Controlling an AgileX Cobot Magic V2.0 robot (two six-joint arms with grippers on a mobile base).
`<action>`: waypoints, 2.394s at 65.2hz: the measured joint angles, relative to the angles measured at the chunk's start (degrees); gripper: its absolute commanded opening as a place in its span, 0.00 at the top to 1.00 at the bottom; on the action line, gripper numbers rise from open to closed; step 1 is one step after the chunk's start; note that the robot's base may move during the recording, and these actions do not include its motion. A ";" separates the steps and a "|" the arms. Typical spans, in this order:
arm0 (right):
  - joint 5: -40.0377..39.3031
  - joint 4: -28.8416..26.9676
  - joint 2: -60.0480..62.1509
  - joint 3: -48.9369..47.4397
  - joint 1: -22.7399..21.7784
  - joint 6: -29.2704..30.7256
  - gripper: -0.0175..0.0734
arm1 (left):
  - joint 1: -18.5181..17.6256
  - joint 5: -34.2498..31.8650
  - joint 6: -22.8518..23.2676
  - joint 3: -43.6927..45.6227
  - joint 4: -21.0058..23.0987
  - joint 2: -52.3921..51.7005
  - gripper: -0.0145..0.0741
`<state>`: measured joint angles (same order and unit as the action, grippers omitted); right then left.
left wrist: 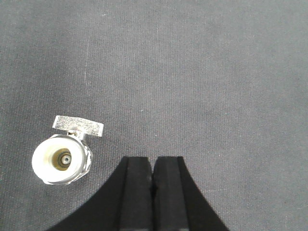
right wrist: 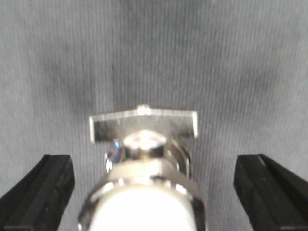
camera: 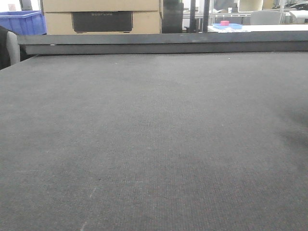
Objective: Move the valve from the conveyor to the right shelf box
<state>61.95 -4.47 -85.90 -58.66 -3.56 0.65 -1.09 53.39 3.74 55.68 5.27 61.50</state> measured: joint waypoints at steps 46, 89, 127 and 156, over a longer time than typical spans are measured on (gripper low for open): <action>0.48 -0.10 0.00 0.00 0.00 3.91 0.86 | 0.00 0.15 0.00 0.00 0.16 0.00 0.96; 3.89 0.14 9.28 -8.08 0.00 3.80 0.98 | 0.00 16.06 2.21 11.04 -13.75 9.52 0.82; 5.76 0.17 10.18 -8.22 0.00 3.68 0.99 | 4.07 13.62 -5.19 11.17 -10.47 21.01 0.28; 5.76 0.17 10.18 -8.22 0.00 3.68 0.99 | 6.47 7.34 -6.46 4.39 -9.34 23.00 0.28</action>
<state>67.71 -4.30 -75.72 -66.88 -3.56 4.33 5.38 60.73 -2.72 60.07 -4.07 84.49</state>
